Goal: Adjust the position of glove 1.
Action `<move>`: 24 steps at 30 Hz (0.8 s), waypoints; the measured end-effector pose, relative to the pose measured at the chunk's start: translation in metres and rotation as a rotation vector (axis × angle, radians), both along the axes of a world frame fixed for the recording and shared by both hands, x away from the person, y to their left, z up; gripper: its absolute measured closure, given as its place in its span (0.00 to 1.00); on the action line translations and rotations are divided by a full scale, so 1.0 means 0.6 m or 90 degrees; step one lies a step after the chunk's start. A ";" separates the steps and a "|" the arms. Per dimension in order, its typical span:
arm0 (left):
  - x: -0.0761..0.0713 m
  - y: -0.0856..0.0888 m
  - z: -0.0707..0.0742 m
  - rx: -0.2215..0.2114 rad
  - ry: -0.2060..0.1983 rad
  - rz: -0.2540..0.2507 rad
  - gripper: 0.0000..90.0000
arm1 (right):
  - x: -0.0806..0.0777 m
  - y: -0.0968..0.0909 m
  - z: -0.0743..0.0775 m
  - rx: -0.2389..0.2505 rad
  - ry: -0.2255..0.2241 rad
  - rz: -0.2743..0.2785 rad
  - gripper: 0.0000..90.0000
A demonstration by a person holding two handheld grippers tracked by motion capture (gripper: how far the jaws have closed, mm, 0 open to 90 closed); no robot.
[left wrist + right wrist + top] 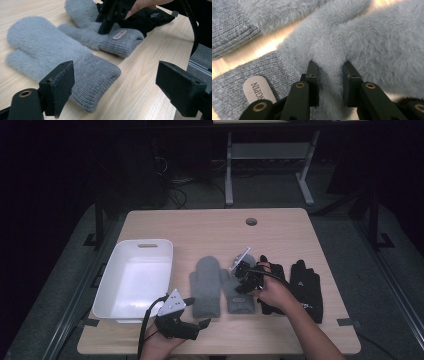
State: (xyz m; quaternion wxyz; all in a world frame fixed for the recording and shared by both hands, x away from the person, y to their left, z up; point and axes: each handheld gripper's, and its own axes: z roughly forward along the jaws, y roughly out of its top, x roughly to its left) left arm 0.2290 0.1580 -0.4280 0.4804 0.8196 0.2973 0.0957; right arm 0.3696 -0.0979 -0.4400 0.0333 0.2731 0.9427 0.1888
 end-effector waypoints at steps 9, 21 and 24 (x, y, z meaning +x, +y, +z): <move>0.000 0.002 0.001 0.001 -0.002 0.005 0.17 | 0.002 -0.004 0.008 0.013 0.016 -0.023 0.89; 0.000 0.003 0.003 0.004 -0.004 0.002 0.17 | -0.007 -0.002 0.022 0.012 0.004 -0.035 0.91; 0.000 0.003 0.003 0.004 -0.003 0.002 0.17 | -0.010 -0.003 0.026 0.014 0.001 -0.034 0.91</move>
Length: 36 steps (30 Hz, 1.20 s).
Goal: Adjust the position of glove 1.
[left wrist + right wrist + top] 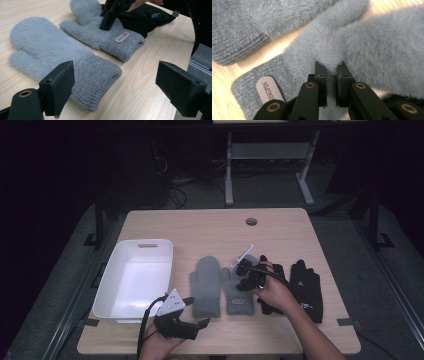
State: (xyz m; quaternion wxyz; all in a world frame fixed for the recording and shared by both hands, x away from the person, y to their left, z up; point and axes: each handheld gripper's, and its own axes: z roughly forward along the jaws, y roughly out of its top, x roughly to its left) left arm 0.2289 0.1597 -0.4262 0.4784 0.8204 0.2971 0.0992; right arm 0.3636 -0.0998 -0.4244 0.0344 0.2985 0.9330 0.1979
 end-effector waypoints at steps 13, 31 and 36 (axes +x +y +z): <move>-0.002 -0.002 0.001 -0.005 0.001 -0.003 0.17 | -0.013 -0.009 0.024 0.026 -0.004 -0.008 0.92; -0.004 -0.001 0.004 -0.016 -0.002 0.003 0.17 | -0.031 -0.020 0.059 0.057 -0.025 -0.014 0.92; -0.004 0.000 0.005 -0.013 -0.008 0.006 0.17 | -0.034 -0.018 0.071 0.065 -0.030 -0.008 0.92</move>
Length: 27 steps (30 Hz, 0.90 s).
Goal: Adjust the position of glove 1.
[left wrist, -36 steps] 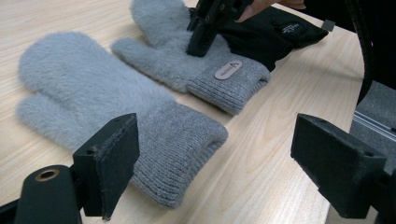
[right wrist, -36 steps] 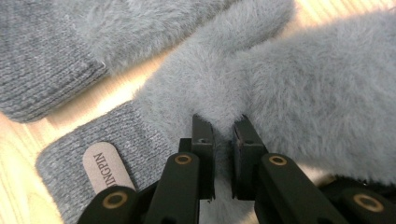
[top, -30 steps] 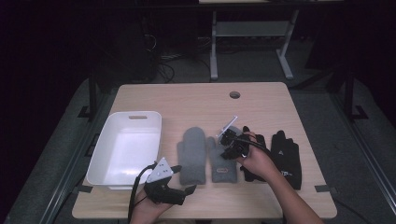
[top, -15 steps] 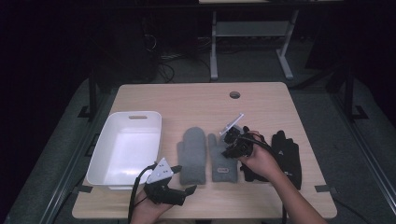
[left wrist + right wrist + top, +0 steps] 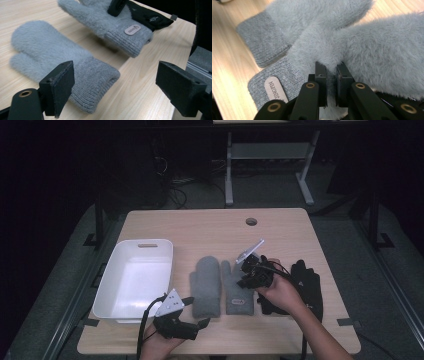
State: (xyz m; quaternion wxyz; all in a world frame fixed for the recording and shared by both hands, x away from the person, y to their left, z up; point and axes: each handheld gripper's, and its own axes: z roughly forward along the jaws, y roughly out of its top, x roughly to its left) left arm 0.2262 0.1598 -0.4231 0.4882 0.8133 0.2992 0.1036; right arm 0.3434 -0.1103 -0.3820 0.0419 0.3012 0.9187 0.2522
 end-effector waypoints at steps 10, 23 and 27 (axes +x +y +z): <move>-0.004 0.001 0.004 -0.012 -0.011 0.006 0.17 | 0.003 0.022 0.029 0.011 -0.010 0.012 0.92; -0.003 0.010 0.009 -0.017 -0.015 0.016 0.17 | 0.020 0.101 0.036 0.018 0.008 0.041 0.92; -0.002 0.011 0.010 -0.012 -0.016 0.015 0.17 | 0.022 0.117 0.034 0.012 0.010 0.048 0.91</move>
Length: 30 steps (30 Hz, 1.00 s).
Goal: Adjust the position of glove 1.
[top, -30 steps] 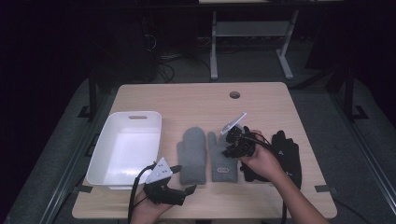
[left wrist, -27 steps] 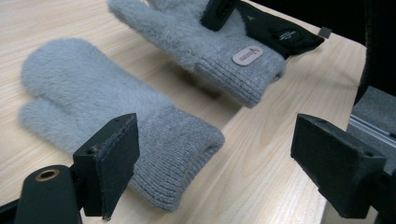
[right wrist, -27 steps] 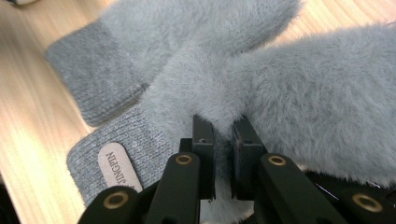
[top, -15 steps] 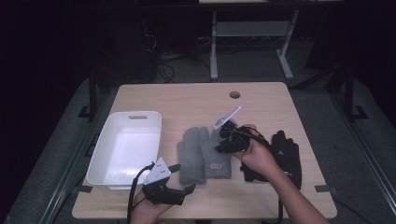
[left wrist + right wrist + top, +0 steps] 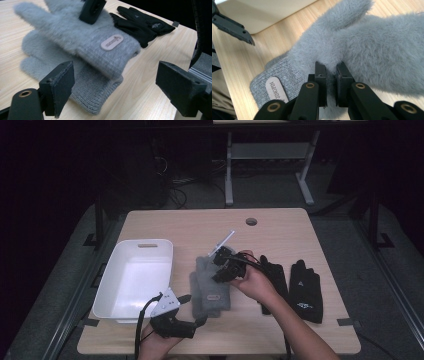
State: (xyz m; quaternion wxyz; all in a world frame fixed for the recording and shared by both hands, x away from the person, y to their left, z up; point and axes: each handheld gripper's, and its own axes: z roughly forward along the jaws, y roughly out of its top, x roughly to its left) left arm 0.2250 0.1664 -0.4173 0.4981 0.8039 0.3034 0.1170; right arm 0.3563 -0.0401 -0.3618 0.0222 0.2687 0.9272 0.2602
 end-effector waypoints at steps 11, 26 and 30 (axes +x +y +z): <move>0.000 0.001 0.000 -0.005 0.002 0.006 0.17 | 0.007 0.033 -0.015 -0.004 0.023 0.000 0.91; 0.003 0.000 -0.003 0.001 0.012 0.006 0.17 | 0.019 0.049 -0.038 0.001 0.042 -0.018 0.89; 0.003 0.001 -0.003 0.001 0.015 0.006 0.17 | 0.027 0.043 -0.053 0.026 0.057 -0.028 0.70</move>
